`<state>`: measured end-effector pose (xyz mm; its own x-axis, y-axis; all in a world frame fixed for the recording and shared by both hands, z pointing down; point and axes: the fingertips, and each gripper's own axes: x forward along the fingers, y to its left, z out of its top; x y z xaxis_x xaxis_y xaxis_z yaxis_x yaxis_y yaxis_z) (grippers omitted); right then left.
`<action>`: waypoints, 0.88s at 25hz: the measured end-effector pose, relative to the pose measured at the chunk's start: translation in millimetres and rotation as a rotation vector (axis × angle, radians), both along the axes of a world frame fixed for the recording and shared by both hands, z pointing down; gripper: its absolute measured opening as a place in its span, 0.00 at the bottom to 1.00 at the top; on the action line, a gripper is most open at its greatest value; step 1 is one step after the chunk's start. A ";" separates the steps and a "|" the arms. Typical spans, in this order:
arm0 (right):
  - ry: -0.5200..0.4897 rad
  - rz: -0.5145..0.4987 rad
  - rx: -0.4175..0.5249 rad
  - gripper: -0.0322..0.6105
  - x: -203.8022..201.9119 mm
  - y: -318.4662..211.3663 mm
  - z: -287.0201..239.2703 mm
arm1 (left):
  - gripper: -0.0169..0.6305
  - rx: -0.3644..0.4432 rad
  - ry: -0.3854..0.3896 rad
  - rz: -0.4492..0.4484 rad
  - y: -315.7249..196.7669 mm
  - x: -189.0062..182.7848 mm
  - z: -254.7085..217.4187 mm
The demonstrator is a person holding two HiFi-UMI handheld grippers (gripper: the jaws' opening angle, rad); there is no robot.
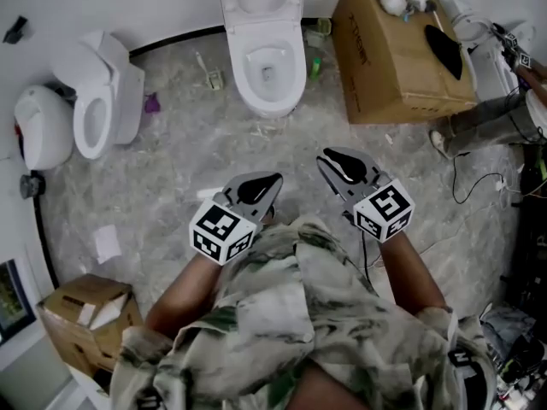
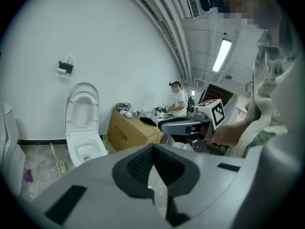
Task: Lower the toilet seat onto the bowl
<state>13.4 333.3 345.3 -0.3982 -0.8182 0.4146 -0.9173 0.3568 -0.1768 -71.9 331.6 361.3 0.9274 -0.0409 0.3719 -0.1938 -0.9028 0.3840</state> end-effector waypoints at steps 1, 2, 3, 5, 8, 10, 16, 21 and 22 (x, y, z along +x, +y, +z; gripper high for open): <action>0.006 -0.001 -0.001 0.19 -0.5 -14.3 0.6 | 0.06 0.005 0.005 0.000 -13.2 -2.3 -1.1; 0.012 -0.003 0.000 0.19 -1.6 -28.5 1.2 | 0.06 0.008 0.010 -0.001 -26.0 -5.7 -1.4; 0.019 -0.005 0.001 0.19 -3.1 -42.6 1.8 | 0.06 0.009 0.013 -0.003 -38.4 -10.0 -1.2; 0.028 -0.010 0.004 0.19 -6.8 -70.5 2.5 | 0.06 0.012 0.011 -0.009 -62.2 -19.6 0.5; 0.032 -0.018 0.002 0.20 -12.3 -108.6 1.2 | 0.06 0.010 0.008 -0.031 -94.4 -32.3 1.4; 0.040 -0.037 -0.004 0.22 -14.0 -130.4 0.7 | 0.06 -0.001 0.016 -0.056 -111.3 -37.9 0.9; 0.084 -0.083 0.002 0.24 6.0 -201.9 2.0 | 0.06 -0.009 0.026 -0.153 -164.9 -40.1 -2.3; 0.105 -0.117 0.000 0.25 43.4 -273.6 12.4 | 0.06 0.008 0.004 -0.248 -221.0 -32.0 -0.5; 0.103 -0.127 -0.003 0.25 51.8 -288.9 14.1 | 0.06 0.011 -0.003 -0.271 -233.1 -29.4 -1.2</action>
<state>65.2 44.5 359.4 -0.4533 -0.7628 0.4612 -0.8783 0.4705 -0.0850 -101.3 98.5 360.1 0.8809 -0.2914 0.3730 -0.4300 -0.8221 0.3733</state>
